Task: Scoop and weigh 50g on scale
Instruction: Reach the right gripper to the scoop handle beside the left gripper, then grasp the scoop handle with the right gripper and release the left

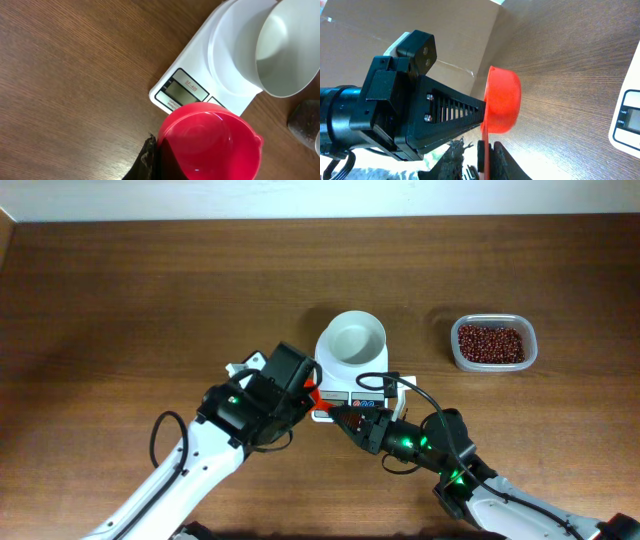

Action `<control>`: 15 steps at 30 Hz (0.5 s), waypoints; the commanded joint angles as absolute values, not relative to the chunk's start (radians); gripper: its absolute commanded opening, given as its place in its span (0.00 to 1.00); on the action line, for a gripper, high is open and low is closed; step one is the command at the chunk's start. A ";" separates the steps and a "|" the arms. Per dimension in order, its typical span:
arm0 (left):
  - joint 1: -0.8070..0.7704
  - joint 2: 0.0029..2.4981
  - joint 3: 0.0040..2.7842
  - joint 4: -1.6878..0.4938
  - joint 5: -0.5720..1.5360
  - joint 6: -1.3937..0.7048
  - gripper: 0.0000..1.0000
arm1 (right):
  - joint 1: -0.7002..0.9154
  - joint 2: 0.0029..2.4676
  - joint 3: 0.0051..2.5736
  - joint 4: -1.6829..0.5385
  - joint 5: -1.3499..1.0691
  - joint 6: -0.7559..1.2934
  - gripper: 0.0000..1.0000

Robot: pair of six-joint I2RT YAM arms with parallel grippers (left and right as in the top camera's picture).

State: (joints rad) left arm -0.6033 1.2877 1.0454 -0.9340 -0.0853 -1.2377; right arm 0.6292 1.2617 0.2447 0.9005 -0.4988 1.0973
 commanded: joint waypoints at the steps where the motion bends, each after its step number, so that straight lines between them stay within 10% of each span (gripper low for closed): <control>1: -0.628 1.291 1.063 -0.936 -0.094 -1.226 0.00 | 0.636 1.263 0.252 0.909 -0.515 1.093 0.20; 10: -0.628 1.291 1.063 -0.936 -0.094 -1.225 0.00 | 0.636 1.263 0.252 0.908 -0.519 1.093 0.04; 14: -0.628 1.291 1.063 -0.936 -0.094 -1.225 0.75 | 0.635 1.263 0.252 0.845 -0.519 1.092 0.04; 15: -0.628 1.291 1.063 -0.936 -0.094 -1.225 0.81 | 0.635 1.263 0.252 0.791 -0.515 1.063 0.04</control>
State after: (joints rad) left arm -0.6220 1.2877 1.0454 -0.9348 -0.0856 -1.2266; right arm 0.6292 1.2625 0.2455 0.8558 -0.5064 1.1000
